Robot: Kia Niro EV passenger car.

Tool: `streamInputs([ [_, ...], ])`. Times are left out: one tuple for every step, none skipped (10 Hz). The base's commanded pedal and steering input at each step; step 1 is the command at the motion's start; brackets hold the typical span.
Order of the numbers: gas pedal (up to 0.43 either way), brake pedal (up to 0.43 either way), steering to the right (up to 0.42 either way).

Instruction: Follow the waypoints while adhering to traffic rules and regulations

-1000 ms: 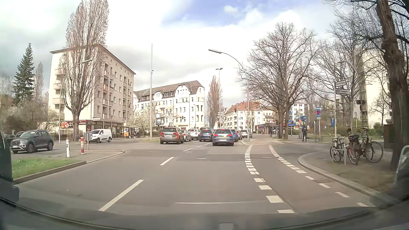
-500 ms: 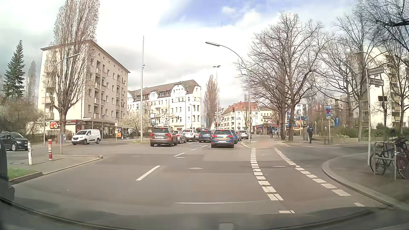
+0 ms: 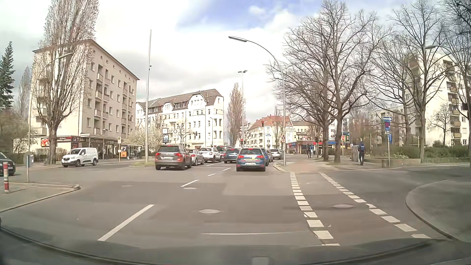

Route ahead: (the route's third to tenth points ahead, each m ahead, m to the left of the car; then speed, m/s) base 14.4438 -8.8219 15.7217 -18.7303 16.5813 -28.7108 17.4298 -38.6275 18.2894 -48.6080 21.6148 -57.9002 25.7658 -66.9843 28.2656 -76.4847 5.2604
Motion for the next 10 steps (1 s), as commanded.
streamInputs([
  [0.0, 0.207, 0.061],
  [0.0, 0.207, 0.07],
  [0.0, 0.207, 0.083],
  [0.0, 0.207, 0.099],
  [0.0, 0.207, 0.117],
  [0.0, 0.207, 0.136],
  [0.0, 0.195, 0.159],
  [0.0, 0.177, 0.2],
  [0.0, 0.104, 0.241],
  [0.0, 0.079, 0.258],
])
